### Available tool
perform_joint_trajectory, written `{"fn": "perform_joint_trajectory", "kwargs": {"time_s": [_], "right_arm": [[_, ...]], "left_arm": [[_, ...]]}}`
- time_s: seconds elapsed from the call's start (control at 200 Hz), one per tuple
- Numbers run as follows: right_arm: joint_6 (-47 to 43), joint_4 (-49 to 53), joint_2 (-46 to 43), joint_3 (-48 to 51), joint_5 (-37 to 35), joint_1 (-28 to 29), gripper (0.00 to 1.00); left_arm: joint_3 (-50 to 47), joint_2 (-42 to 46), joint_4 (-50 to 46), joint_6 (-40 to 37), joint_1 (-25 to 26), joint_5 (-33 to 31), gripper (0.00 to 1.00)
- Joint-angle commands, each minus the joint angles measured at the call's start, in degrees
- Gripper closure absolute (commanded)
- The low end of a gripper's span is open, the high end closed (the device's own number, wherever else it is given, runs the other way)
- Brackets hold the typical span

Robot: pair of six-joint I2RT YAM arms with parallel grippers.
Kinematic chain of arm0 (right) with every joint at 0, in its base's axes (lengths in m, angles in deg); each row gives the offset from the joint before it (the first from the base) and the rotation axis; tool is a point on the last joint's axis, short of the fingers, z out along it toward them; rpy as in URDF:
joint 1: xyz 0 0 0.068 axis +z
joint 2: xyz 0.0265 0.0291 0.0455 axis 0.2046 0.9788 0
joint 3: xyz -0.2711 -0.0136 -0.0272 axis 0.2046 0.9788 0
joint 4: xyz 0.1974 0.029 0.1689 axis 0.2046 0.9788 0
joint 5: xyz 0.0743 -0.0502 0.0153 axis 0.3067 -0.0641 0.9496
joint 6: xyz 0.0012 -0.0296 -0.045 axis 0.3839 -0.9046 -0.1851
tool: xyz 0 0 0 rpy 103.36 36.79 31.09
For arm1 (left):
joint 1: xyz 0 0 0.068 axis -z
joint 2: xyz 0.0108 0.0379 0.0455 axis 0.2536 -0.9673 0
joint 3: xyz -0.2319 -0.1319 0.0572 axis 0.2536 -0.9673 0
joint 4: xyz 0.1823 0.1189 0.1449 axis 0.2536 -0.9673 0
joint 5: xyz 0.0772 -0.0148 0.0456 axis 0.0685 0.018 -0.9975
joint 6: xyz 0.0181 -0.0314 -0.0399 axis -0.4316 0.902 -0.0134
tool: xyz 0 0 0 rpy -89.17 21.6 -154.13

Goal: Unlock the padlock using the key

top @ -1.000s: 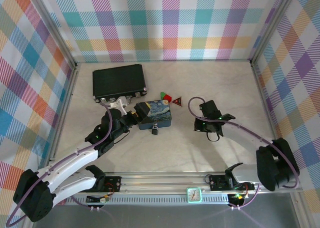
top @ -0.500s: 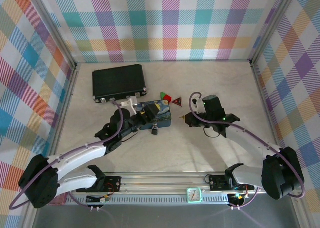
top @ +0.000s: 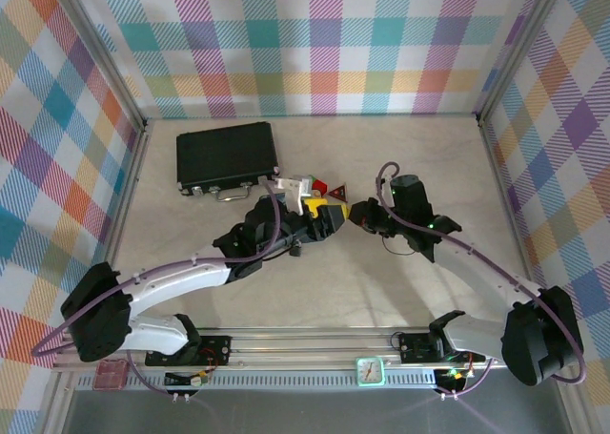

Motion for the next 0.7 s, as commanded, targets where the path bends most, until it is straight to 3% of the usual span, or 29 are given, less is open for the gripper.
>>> {"fn": "perform_joint_trajectory", "kwargs": {"time_s": [0.0, 0.13, 0.405, 0.555, 0.695], "right_arm": [[2.55, -1.56, -2.16, 0.82, 1.19, 0.46, 1.00], [2.57, -2.22, -2.73, 1.40, 1.14, 0.47, 1.00], [1.44, -1.23, -3.26, 0.96, 1.08, 0.46, 1.00], [0.90, -0.74, -3.25, 0.49, 1.06, 0.46, 1.00], [0.64, -0.73, -3.16, 0.24, 0.65, 0.43, 1.00]], "left_arm": [[2.75, -3.43, -1.74, -7.91, 0.29, -1.12, 0.37], [4.01, -6.64, -0.92, -7.19, 0.29, -0.57, 0.46], [5.29, -9.44, 2.81, -4.98, 0.29, -1.14, 0.52], [6.31, -11.27, 3.45, -4.47, 0.29, 0.05, 0.68], [5.92, -11.96, 4.20, -3.30, 0.20, -0.03, 0.96]]}}
